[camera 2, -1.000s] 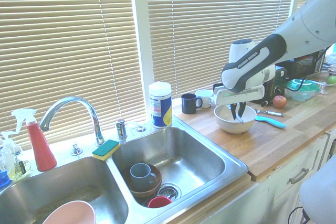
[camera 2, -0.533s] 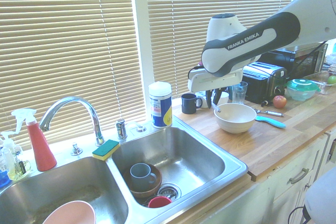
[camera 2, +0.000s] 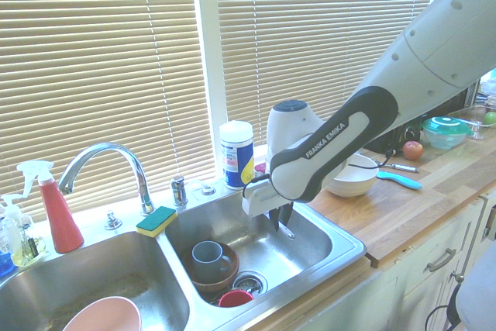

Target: Put the knife into the sink

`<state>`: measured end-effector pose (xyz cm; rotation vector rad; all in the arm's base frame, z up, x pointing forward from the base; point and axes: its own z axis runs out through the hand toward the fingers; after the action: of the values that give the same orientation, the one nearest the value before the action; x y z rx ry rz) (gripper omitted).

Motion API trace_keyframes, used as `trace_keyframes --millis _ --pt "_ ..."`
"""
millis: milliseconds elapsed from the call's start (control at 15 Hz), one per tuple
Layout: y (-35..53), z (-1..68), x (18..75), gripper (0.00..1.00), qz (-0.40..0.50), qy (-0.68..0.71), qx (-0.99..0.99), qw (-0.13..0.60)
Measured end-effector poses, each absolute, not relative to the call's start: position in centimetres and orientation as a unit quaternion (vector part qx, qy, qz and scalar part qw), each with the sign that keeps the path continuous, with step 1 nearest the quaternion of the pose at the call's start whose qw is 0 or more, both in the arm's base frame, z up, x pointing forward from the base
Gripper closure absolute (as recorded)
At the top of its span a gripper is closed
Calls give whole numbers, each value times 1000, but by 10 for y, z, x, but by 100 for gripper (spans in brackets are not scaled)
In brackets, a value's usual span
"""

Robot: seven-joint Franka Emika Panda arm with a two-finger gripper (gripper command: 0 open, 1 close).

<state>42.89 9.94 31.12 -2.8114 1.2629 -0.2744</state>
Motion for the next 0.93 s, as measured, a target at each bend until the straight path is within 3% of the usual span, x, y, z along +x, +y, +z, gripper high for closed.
trace_keyframes --millis 400,867,933 --pt "124 213 440 100 -64 404 -912 17" --pt "131 154 475 100 -54 411 -910 -3" --pt "133 147 477 0 -52 413 -909 -4"
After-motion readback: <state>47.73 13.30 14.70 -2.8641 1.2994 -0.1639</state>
